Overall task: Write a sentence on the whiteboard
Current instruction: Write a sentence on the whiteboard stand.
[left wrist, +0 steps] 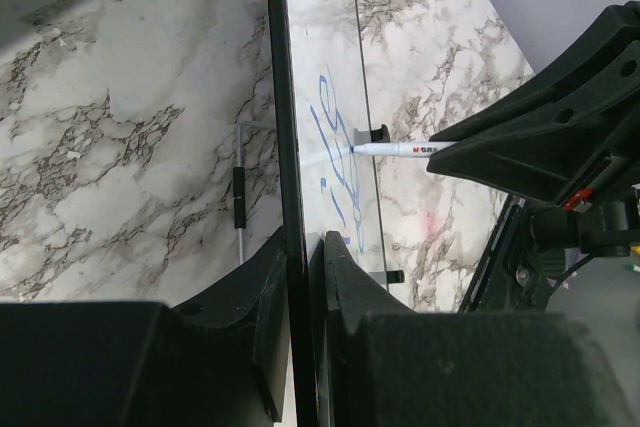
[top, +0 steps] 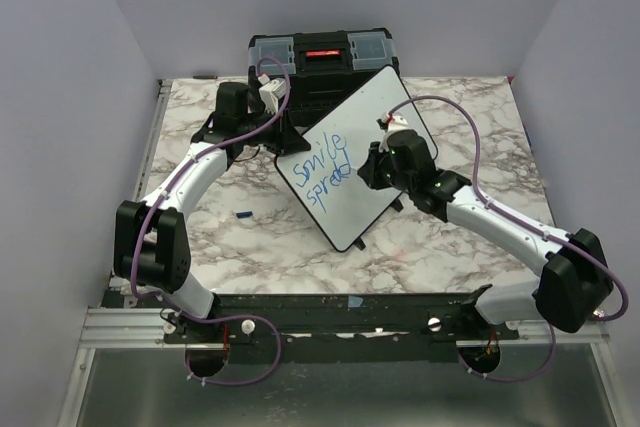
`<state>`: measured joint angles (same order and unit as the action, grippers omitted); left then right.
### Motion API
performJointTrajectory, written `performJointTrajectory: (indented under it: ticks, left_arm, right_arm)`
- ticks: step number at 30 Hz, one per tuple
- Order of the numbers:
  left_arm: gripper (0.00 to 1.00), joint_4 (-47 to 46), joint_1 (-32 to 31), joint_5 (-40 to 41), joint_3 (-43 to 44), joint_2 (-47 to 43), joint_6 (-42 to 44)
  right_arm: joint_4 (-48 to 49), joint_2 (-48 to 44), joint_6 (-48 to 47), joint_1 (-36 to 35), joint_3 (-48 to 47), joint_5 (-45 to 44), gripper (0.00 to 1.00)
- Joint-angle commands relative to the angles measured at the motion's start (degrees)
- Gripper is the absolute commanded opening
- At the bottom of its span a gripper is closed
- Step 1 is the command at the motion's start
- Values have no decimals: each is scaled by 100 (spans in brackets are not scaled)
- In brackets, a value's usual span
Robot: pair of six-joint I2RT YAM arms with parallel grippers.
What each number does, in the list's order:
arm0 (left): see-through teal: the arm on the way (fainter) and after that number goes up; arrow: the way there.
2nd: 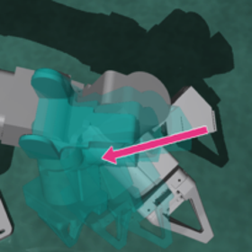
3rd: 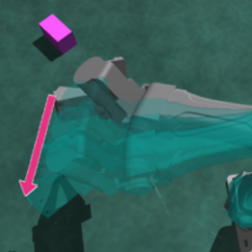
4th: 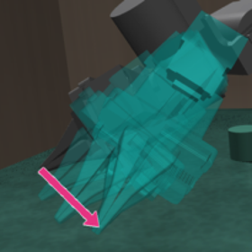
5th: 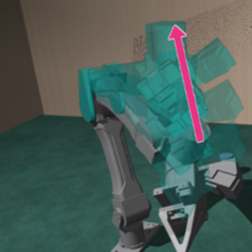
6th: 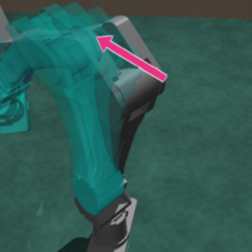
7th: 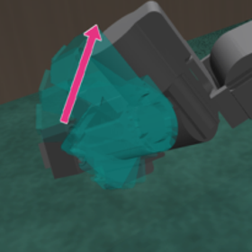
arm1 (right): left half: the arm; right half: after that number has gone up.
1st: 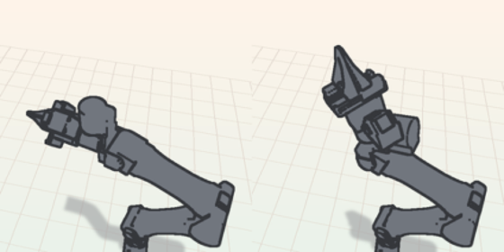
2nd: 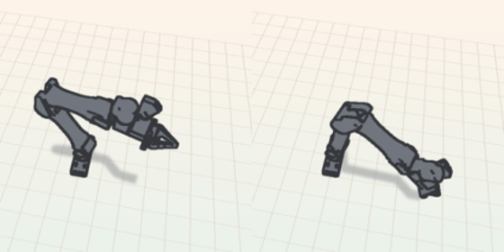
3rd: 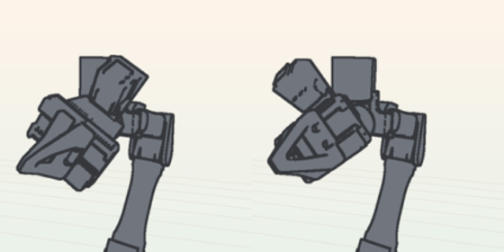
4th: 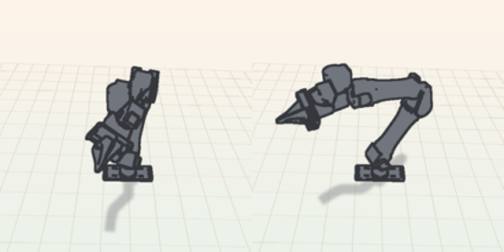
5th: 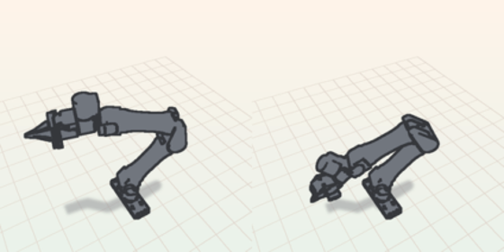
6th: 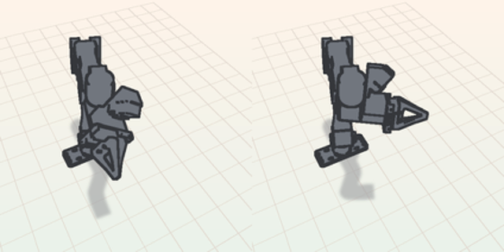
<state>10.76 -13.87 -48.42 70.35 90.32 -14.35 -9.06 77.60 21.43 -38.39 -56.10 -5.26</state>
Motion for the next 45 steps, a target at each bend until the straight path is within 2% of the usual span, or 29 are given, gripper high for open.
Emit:
performJointTrajectory:
  ticks: [1, 17, 27, 38, 45]
  left_arm:
    - [0, -549, -55, 23, 66, -190, 468]
    - [0, -518, -55, 45, 84, -175, 486]
    - [0, -533, -55, 57, 79, -167, 495]
    - [0, -575, -55, 12, 93, -130, 469]
    - [0, -600, -55, 7, 59, -174, 465]
  right_arm:
    - [-253, -36, 92, -10, 260, -26, 1]
    - [-351, -329, -65, -10, -164, -815, 1]
    - [-61, -882, -81, -10, 211, -1399, 1]
    - [-143, -995, -103, -2, 418, -1610, 1]
    - [-214, -950, -1, 269, 444, -1206, 1]
